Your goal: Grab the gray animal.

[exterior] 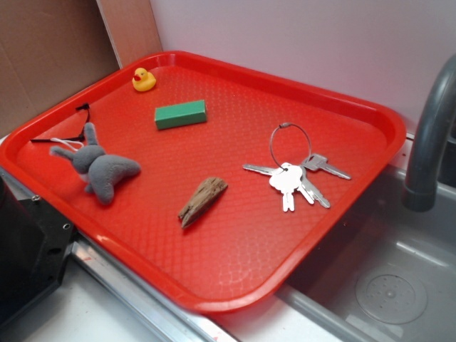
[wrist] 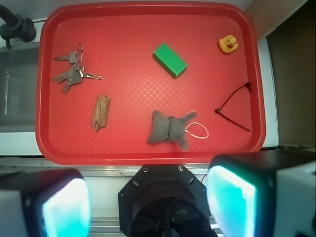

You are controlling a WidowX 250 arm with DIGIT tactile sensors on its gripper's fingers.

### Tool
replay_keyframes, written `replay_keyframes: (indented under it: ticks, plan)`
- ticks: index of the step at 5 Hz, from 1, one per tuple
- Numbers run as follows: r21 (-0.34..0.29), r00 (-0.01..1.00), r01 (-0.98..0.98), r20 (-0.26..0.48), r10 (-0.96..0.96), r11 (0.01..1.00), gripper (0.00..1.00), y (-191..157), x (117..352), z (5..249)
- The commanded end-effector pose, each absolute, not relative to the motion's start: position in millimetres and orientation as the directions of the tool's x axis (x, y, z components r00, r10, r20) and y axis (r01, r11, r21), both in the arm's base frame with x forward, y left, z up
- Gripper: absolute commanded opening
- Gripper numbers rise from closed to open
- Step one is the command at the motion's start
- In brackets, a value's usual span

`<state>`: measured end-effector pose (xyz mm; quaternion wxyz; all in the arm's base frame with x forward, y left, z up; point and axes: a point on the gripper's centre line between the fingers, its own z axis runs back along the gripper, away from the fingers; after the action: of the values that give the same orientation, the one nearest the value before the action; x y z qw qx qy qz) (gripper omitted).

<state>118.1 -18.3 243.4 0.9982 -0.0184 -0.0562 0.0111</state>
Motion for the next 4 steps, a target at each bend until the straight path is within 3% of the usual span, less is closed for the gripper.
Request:
replay_keyframes:
  ticks: [1,2,3,4]
  plan:
    - [-0.038,0.993,-0.02,0.112,0.024,0.999,1.0,-18.3,118.1,243.4]
    - [-0.041,0.993,-0.013,0.118,0.018,0.999,1.0,-19.5,128.4,244.4]
    - [-0.042,0.994,-0.017,0.108,0.021,0.999,1.0,-22.9,155.4,243.0]
    - [-0.017,0.99,0.1,0.104,-0.098,0.995,1.0,-29.1,192.2,241.0]
